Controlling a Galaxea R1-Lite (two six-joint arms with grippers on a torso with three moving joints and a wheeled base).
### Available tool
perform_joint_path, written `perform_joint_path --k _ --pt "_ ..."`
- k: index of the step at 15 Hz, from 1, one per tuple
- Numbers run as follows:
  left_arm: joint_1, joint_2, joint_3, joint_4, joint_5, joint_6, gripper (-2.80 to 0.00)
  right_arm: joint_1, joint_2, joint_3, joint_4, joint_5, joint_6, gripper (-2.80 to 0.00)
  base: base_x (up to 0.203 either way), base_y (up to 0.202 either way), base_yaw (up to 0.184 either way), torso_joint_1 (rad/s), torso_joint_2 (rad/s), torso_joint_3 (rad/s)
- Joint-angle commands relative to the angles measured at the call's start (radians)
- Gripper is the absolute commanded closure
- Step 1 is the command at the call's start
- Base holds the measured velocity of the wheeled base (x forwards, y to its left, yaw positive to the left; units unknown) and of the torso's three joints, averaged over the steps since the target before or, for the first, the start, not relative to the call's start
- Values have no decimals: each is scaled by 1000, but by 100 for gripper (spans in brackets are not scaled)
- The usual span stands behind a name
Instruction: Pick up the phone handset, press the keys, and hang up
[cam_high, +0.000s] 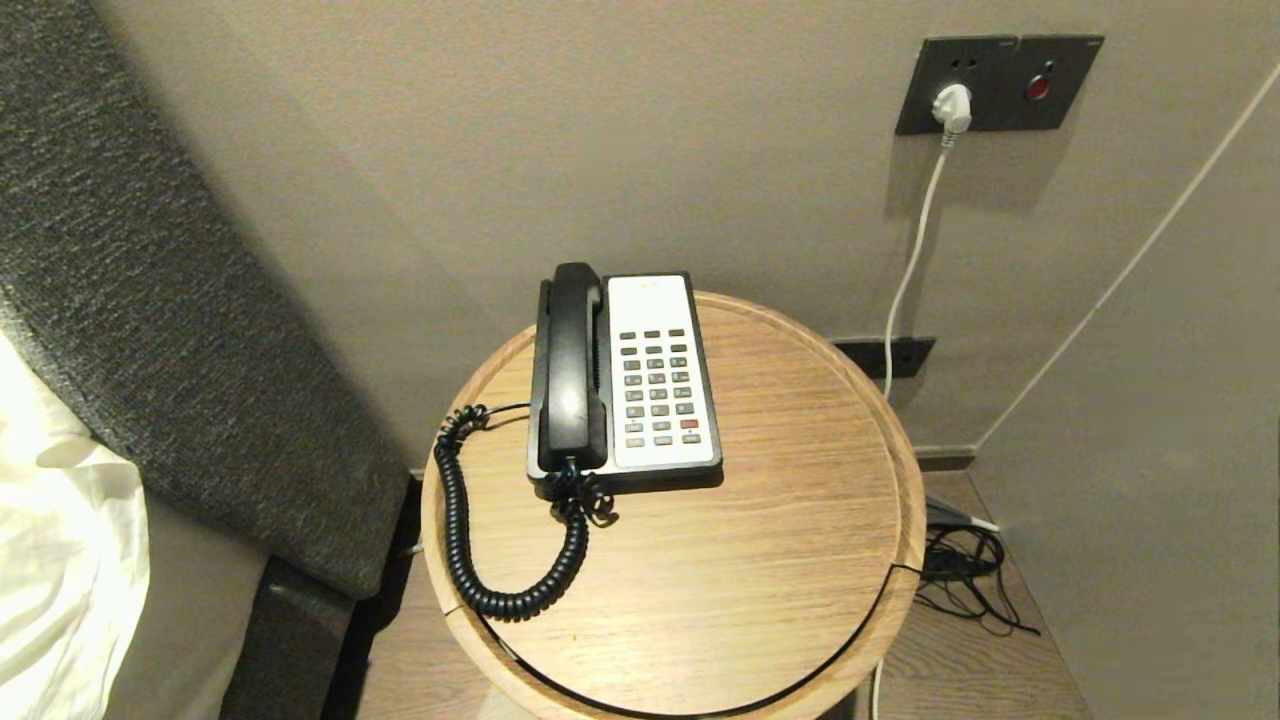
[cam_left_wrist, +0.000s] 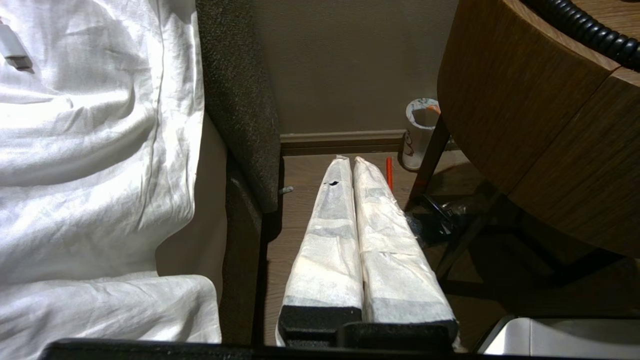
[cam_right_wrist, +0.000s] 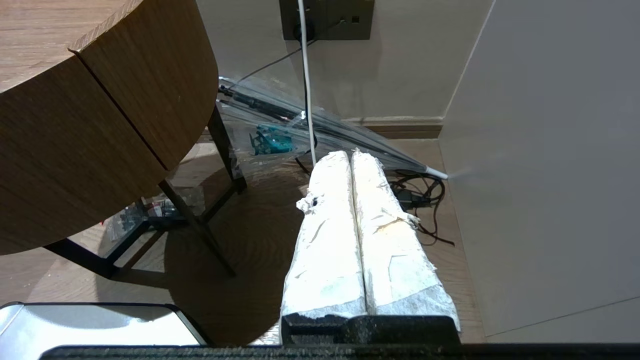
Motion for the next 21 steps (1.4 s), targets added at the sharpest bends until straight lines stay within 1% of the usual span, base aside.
perform_joint_path --k 1,4,7,21 --pt "0 0 0 0 -1 6 0 0 2 0 0 0 -1 0 0 0 0 0 0 0" --pt "0 -1 0 -1 1 9 0 0 3 0 0 1 -1 0 0 0 0 0 0 0" --pt "1 0 0 -1 1 -4 0 0 2 0 0 1 -1 0 0 0 0 1 1 37" --pt "0 0 0 -1 1 -17 0 0 3 0 0 1 -1 0 0 0 0 2 1 198"
